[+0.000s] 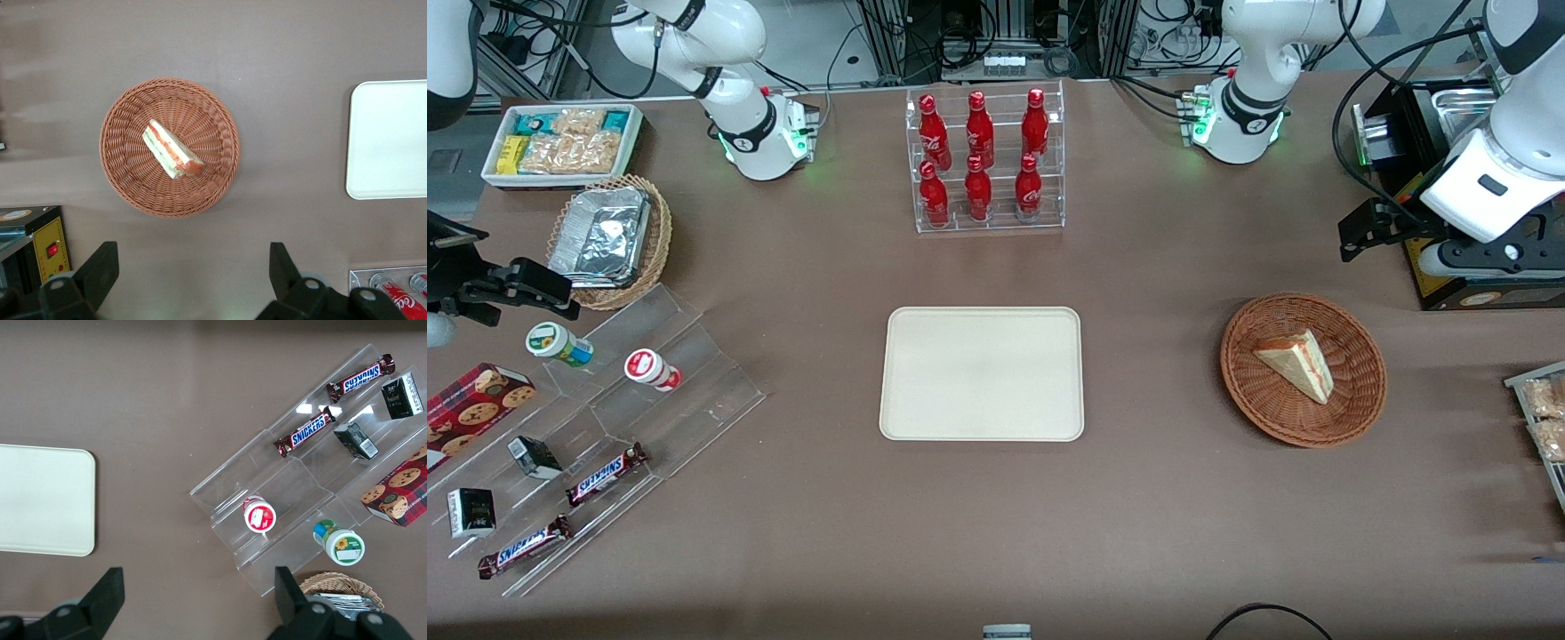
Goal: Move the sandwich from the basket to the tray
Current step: 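Move the left gripper toward the wicker basket with the sandwich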
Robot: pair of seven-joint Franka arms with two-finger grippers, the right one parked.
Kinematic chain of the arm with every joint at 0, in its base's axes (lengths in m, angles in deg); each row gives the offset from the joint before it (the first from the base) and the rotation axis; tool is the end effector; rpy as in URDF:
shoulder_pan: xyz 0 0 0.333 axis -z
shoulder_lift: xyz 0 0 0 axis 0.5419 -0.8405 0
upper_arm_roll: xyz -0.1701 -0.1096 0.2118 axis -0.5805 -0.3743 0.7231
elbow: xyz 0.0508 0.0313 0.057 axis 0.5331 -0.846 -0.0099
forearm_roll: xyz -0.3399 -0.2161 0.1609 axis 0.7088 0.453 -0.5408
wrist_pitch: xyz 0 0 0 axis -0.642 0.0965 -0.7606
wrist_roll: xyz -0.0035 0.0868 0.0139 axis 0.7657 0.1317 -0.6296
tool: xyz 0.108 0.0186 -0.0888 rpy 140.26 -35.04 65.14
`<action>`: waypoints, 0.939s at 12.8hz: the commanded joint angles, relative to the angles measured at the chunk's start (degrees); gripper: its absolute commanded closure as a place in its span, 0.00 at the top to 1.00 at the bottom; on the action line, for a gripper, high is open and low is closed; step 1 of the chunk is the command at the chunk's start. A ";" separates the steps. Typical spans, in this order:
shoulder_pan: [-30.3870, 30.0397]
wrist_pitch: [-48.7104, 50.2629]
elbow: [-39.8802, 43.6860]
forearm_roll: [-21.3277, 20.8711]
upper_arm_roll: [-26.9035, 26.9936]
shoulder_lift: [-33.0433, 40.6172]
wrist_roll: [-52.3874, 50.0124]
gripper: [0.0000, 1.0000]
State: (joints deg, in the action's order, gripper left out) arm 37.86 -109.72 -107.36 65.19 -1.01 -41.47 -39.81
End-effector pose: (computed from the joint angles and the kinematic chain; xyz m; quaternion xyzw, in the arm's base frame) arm 0.5796 -0.0696 0.5567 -0.9996 0.0257 0.0112 0.0035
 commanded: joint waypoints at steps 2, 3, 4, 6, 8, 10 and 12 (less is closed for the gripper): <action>-0.47 0.35 1.15 0.47 -0.01 -0.37 -0.63 1.00; -0.56 0.26 0.98 0.47 0.08 -0.46 -0.63 1.00; -0.65 0.17 0.98 0.30 0.17 -0.89 -0.81 1.00; -2.05 0.17 1.06 -0.23 0.26 -2.55 -4.12 1.00; -2.93 -1.05 0.80 -0.40 0.25 -4.76 -9.67 1.00; -4.25 -2.20 0.71 -0.23 0.26 -7.03 -11.69 1.00; -4.43 -3.86 0.45 -0.49 0.26 -9.15 -15.21 1.00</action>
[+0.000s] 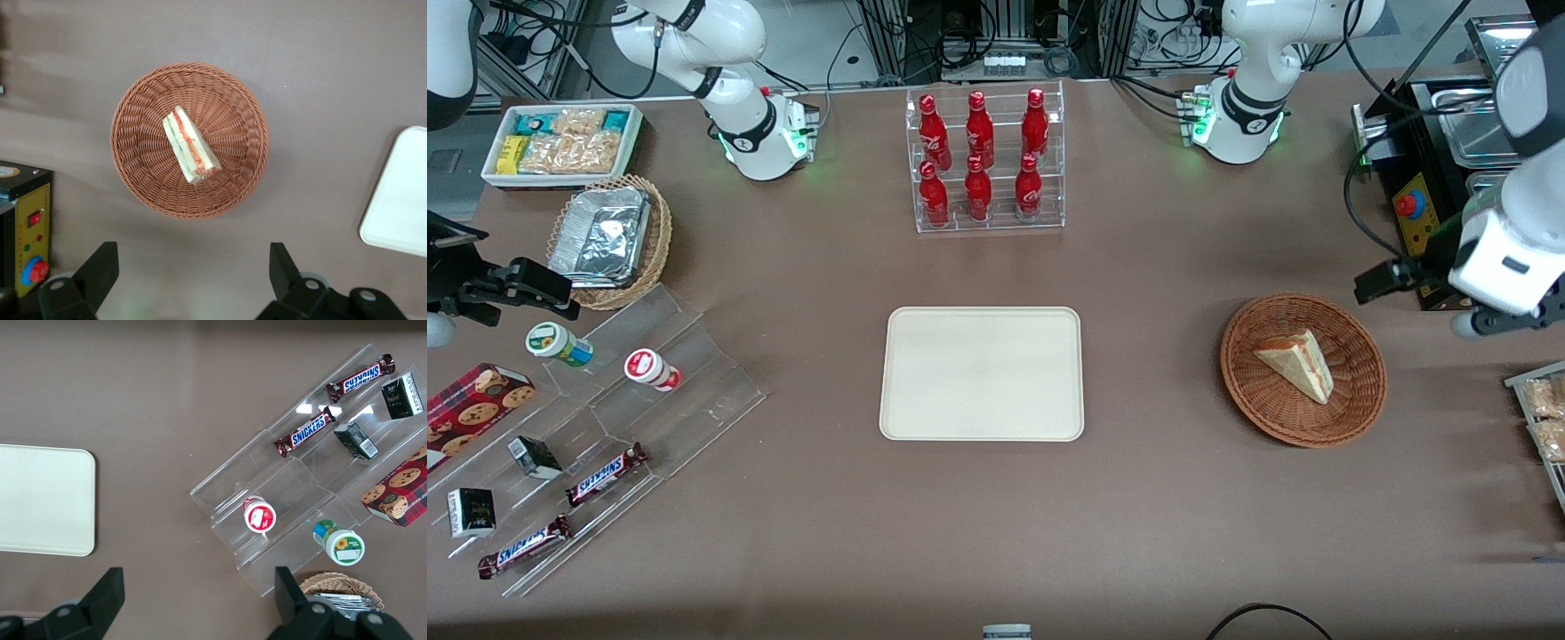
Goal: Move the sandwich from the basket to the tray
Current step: 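Lower the open left gripper over the wrapped sandwich in the basket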
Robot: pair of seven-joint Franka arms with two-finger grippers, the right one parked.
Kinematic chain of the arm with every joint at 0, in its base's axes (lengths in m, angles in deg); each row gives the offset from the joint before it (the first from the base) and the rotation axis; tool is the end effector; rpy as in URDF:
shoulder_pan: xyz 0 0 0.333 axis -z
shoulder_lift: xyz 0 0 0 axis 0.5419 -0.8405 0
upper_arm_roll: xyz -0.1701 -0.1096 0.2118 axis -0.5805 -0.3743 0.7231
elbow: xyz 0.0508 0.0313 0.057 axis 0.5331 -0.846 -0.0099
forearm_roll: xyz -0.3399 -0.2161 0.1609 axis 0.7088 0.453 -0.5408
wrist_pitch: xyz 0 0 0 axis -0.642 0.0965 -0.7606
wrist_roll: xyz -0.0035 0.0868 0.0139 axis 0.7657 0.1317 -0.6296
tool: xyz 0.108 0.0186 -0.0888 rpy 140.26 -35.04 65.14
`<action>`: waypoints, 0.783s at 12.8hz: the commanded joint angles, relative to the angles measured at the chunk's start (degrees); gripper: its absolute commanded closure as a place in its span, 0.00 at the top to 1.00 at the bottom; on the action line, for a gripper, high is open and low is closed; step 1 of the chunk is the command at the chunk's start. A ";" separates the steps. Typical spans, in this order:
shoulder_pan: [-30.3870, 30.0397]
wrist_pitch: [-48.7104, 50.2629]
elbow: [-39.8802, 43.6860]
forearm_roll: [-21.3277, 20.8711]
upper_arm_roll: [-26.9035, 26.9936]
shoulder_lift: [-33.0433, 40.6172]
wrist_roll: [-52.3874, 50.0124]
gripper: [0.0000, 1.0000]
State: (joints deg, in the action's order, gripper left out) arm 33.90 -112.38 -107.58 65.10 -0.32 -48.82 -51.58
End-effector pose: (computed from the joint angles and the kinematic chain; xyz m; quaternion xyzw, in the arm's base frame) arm 0.6136 -0.0228 0.4815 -0.9917 -0.1169 0.0533 0.0102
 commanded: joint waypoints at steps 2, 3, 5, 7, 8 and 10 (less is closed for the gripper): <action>-1.43 -5.24 -1.96 -0.40 -0.44 -2.43 -7.30 1.00; -1.53 -6.92 -3.80 -0.40 -0.44 -2.43 -9.23 1.00; -1.88 -10.60 -8.71 -0.49 -0.44 -2.25 -12.14 1.00; -2.32 -15.61 -13.47 0.03 -0.44 -1.99 -16.86 1.00; -2.49 -17.11 -14.70 0.47 -0.44 -2.77 -19.51 1.00; -2.58 -19.75 -17.08 0.48 -0.44 -4.79 -20.67 0.99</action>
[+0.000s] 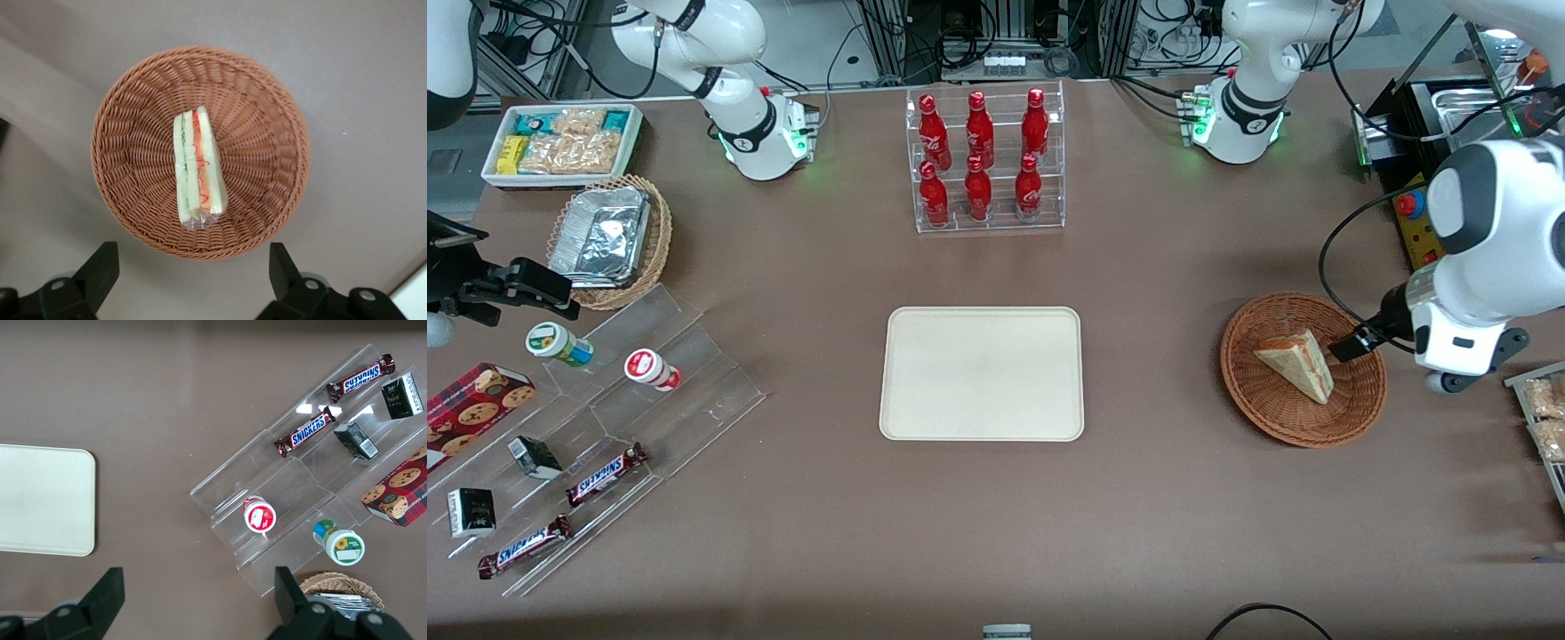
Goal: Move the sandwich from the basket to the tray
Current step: 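Lower the open left gripper over the wrapped sandwich in the basket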
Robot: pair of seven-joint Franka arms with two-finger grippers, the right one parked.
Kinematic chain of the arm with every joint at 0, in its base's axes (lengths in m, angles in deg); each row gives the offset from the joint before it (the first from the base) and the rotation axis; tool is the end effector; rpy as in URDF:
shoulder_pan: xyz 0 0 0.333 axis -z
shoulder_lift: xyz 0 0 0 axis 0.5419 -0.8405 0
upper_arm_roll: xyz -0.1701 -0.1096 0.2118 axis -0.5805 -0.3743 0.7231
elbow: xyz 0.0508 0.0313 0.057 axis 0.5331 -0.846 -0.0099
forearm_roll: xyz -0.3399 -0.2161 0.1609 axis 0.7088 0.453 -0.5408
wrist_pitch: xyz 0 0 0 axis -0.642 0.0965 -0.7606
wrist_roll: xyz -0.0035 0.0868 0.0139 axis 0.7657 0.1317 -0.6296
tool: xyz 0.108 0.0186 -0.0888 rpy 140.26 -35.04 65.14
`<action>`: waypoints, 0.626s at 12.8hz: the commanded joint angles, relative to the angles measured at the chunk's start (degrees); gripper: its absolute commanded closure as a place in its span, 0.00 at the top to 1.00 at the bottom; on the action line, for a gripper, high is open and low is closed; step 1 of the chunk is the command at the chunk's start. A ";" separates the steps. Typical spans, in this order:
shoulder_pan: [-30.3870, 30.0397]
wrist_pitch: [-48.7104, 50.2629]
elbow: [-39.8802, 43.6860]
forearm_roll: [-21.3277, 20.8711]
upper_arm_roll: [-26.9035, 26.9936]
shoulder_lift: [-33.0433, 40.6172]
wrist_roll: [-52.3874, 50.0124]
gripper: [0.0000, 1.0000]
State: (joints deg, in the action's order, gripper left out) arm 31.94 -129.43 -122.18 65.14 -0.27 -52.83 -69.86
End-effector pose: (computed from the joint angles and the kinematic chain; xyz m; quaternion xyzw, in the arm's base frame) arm 0.6113 -0.0017 0.3322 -0.9550 -0.2889 0.0647 0.0205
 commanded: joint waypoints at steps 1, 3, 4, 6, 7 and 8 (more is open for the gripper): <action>-0.70 -4.63 -3.62 0.52 -0.48 -1.66 -4.57 1.00; -0.44 -10.59 -6.43 0.35 -0.48 -4.38 -9.93 0.99; -0.44 -13.23 -7.31 0.35 -0.48 -6.49 -10.74 0.99; -0.53 -15.45 -7.58 0.43 -0.48 -9.92 -12.67 0.99; -0.36 -16.24 -7.58 0.43 -0.57 -10.54 -14.68 0.99; -0.35 -17.20 -7.67 0.35 -0.57 -11.42 -16.62 0.99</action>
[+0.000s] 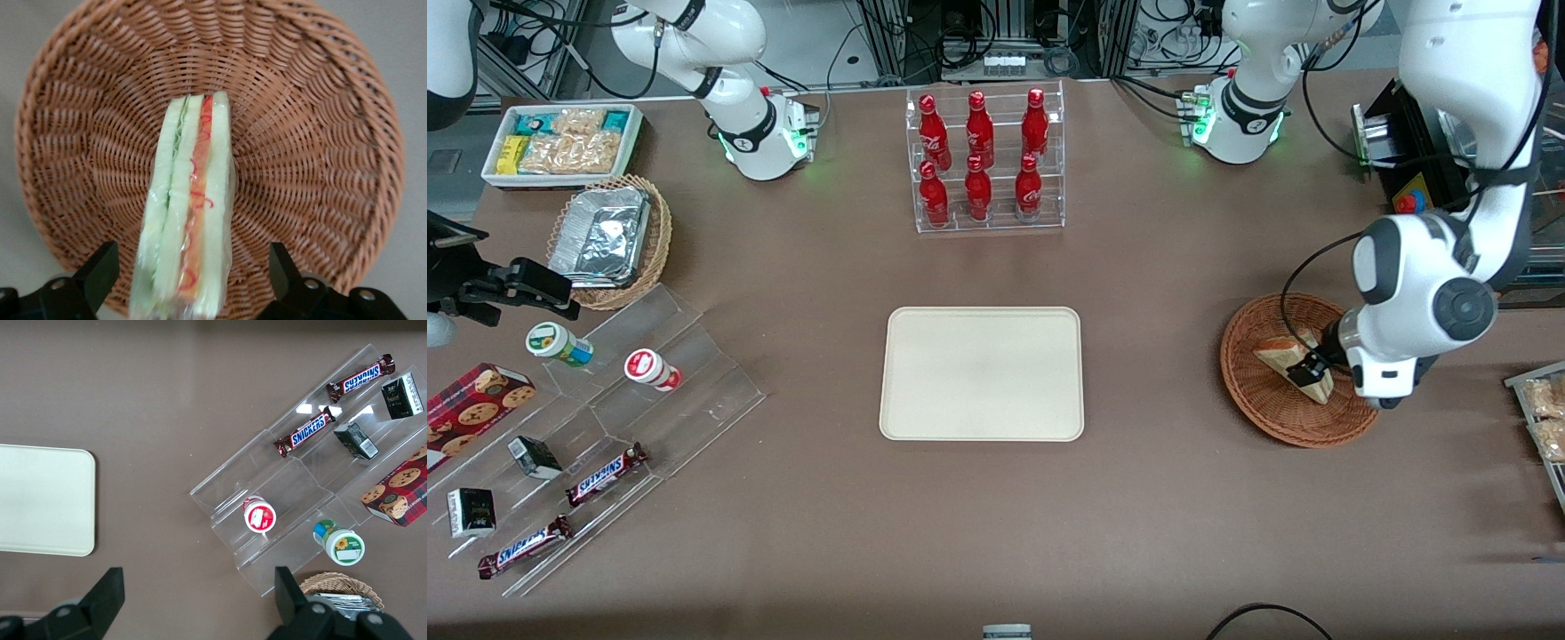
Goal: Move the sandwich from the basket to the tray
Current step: 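Lower the open left gripper over the wrapped sandwich in the basket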
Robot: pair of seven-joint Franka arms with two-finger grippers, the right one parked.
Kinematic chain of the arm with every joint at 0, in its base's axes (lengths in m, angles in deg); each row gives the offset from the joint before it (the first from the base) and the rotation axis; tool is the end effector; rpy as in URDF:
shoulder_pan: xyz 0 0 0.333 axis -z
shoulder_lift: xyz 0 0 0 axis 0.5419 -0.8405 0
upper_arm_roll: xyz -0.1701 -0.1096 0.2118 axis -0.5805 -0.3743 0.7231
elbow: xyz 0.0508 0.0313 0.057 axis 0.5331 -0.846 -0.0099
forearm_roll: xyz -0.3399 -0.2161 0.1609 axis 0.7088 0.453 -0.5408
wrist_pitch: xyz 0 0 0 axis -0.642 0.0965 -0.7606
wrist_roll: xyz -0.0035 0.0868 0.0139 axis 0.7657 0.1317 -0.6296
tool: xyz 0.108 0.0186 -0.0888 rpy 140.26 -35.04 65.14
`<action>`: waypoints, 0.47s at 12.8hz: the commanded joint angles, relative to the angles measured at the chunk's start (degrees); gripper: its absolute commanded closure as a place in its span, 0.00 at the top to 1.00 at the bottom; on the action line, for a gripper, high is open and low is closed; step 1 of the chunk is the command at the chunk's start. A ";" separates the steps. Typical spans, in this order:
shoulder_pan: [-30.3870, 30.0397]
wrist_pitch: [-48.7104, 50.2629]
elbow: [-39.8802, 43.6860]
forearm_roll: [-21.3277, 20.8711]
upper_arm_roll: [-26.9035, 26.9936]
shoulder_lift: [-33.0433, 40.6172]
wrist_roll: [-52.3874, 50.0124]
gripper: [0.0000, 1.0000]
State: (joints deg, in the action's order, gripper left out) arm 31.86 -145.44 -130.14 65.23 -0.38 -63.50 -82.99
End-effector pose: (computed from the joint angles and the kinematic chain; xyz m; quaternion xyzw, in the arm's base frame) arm 0.5914 -0.0027 0.1747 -0.9140 -0.3954 0.0840 0.0342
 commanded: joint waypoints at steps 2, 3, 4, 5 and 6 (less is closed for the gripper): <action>0.07 -3.47 -0.59 0.26 -0.38 -2.25 -4.03 0.99; 0.07 -4.01 -1.29 0.26 -0.38 -2.25 -4.03 0.95; -0.10 -4.10 -1.39 -0.09 -0.38 -2.16 -4.03 0.94; -0.19 -4.01 -1.47 -0.18 -0.38 -2.16 -4.03 0.94; -0.28 -4.01 -1.82 -0.27 -0.38 -2.08 -4.03 0.93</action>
State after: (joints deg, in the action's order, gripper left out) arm 31.89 -148.36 -130.75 65.22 -0.54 -66.29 -85.96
